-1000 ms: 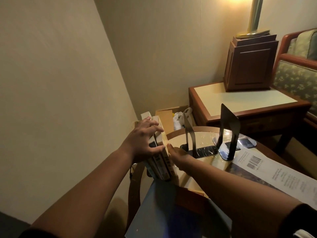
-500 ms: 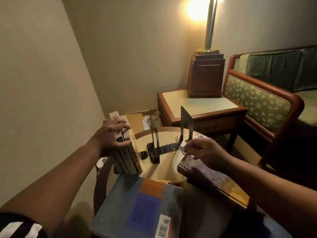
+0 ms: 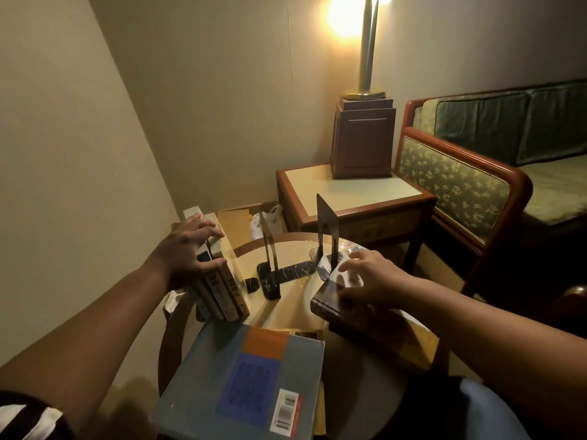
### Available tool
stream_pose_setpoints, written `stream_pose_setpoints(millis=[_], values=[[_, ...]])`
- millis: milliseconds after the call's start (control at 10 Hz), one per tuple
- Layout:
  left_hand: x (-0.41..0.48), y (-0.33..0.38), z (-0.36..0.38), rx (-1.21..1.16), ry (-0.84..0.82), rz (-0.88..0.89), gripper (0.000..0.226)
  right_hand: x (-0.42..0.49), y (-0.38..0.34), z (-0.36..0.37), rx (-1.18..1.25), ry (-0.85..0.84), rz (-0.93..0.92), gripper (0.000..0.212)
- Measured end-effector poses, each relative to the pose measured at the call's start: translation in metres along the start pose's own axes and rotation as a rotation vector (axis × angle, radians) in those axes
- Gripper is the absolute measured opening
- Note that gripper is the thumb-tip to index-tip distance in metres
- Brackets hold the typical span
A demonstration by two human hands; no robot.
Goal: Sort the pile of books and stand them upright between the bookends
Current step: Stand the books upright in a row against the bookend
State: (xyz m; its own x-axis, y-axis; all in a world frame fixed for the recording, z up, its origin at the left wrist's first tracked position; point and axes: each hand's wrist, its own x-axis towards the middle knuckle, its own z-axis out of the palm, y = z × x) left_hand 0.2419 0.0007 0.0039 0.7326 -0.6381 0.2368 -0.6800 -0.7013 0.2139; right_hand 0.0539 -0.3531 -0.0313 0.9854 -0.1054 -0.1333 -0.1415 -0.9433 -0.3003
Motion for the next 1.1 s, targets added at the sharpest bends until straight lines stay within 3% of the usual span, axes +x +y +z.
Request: stream_pose_setpoints(millis=[100,300,400,1100], values=[[0.001,-0.002,0.001,0.005,0.005,0.003,0.067,-0.002,-0.021,0.008,-0.155,0.045,-0.123,0.049],[0.002,-0.003,0.001,0.008,0.013,0.002,0.071,-0.014,-0.047,0.024,-0.36,-0.097,-0.136,0.096],[0.001,-0.002,0.001,0.006,0.011,-0.001,0.071,-0.02,-0.045,0.028,-0.51,-0.134,-0.126,0.109],[-0.003,0.0,0.003,0.011,0.014,-0.015,0.073,-0.042,-0.02,0.005,-0.285,0.086,-0.25,0.083]])
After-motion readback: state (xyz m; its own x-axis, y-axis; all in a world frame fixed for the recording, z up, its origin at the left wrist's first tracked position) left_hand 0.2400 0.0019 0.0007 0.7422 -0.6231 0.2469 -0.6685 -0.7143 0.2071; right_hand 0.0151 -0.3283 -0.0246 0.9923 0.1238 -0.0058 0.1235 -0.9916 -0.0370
